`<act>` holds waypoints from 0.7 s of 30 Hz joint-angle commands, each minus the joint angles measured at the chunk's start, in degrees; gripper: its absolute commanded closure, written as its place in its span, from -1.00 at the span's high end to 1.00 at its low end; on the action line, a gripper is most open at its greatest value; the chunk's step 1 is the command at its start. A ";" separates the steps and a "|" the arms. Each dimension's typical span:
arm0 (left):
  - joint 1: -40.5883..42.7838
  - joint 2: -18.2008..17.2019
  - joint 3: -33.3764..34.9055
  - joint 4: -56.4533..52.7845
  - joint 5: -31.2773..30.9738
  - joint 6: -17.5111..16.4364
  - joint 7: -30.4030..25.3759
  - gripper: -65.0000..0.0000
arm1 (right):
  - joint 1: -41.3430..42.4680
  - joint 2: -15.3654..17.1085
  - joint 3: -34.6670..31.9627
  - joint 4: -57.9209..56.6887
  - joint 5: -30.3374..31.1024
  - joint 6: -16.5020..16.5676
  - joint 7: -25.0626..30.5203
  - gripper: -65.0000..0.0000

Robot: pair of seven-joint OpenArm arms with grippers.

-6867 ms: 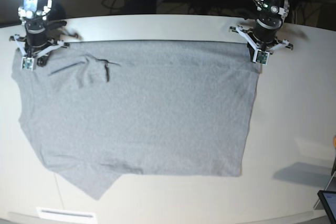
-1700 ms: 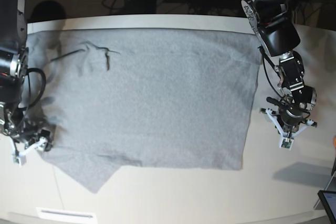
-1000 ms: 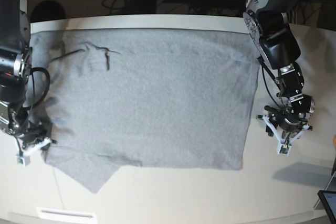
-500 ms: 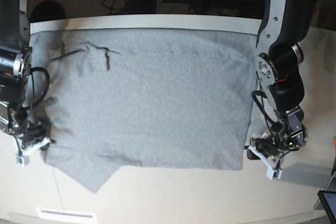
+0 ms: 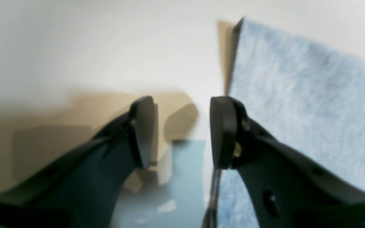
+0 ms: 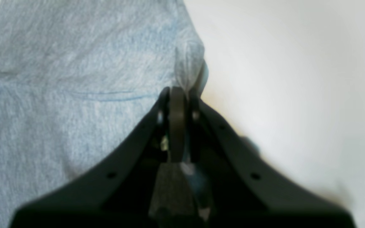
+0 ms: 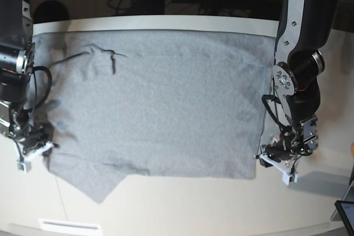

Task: Fold the T-shirt properly
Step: 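Lower the right and left grippers onto the two hem corners, then close both grippers on the hem corners of the grey shirt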

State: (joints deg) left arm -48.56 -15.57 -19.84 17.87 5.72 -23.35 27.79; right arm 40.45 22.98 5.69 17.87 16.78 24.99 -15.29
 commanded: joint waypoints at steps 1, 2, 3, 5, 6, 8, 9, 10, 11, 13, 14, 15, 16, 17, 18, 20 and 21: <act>-2.04 -0.47 0.10 0.64 -0.75 -0.16 -0.85 -0.11 | 1.97 1.06 0.06 1.08 0.68 0.37 1.18 -0.99; -1.95 -0.30 0.10 0.55 -0.75 -0.16 -0.85 -0.11 | 1.97 1.06 0.06 1.08 0.68 0.37 1.18 -0.99; -1.95 -0.30 0.10 0.29 -0.75 -0.16 -0.85 -0.11 | 1.97 1.06 0.06 1.08 0.59 0.37 1.18 -0.99; -1.95 -0.03 0.10 -0.07 -0.75 -0.16 -0.85 -0.11 | 1.97 1.06 0.06 1.08 0.59 0.37 1.18 -0.99; -2.04 0.41 0.10 -0.07 -0.75 -0.25 -0.85 -0.11 | 1.97 1.06 0.06 1.08 0.59 0.37 1.18 -0.99; -2.30 1.02 0.10 -0.07 -0.66 -0.51 -0.85 -0.11 | 1.97 1.06 0.06 1.08 0.59 0.37 1.18 -0.99; -2.30 1.20 0.10 -0.07 -0.66 -0.51 -0.85 -0.11 | 1.97 1.06 0.06 1.08 0.59 0.37 1.18 -0.99; -2.48 1.38 0.10 -0.07 -0.57 -0.51 -0.85 -0.11 | 1.97 1.06 0.06 1.08 0.59 0.37 1.18 -0.99; -2.57 1.38 0.10 -0.07 -0.66 -0.51 -0.85 -0.11 | 1.97 1.06 0.06 1.08 0.59 0.37 1.18 -0.99; -2.57 1.55 0.10 -0.07 -0.66 -0.51 -0.85 -0.12 | 1.97 1.68 0.06 1.08 0.59 0.37 1.18 -0.99; -2.57 1.81 0.10 -0.07 -0.66 -0.51 -0.85 -0.12 | 1.97 1.85 0.06 1.08 0.59 0.37 1.18 -0.99; -2.57 2.08 0.10 -0.07 -0.40 -0.51 -0.85 -0.13 | 1.97 1.94 0.06 1.08 0.59 0.37 1.18 -0.99; -2.57 2.08 0.10 -0.07 -0.22 -0.51 -0.85 -0.13 | 1.97 2.03 0.06 1.08 0.59 0.37 1.18 -0.99; -2.57 2.17 0.10 0.02 -0.22 -0.51 -0.85 -0.13 | 1.97 2.12 0.06 1.08 0.59 0.37 1.18 -0.99; -2.57 2.17 0.10 0.02 -0.22 -0.51 -0.85 -0.14 | 2.06 2.12 0.06 1.08 0.59 0.37 1.18 -0.99; -2.57 2.17 0.10 0.02 -0.31 -0.51 -0.85 -0.15 | 2.06 2.20 0.06 1.08 0.59 0.37 1.18 -0.99; -2.57 2.17 0.10 0.02 -0.31 -0.51 -0.85 -0.15 | 2.06 2.20 0.06 1.08 0.59 0.37 1.18 -0.99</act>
State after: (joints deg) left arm -48.93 -12.97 -19.84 17.08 5.74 -23.83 27.75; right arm 40.47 24.21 5.69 17.87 16.78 24.99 -15.31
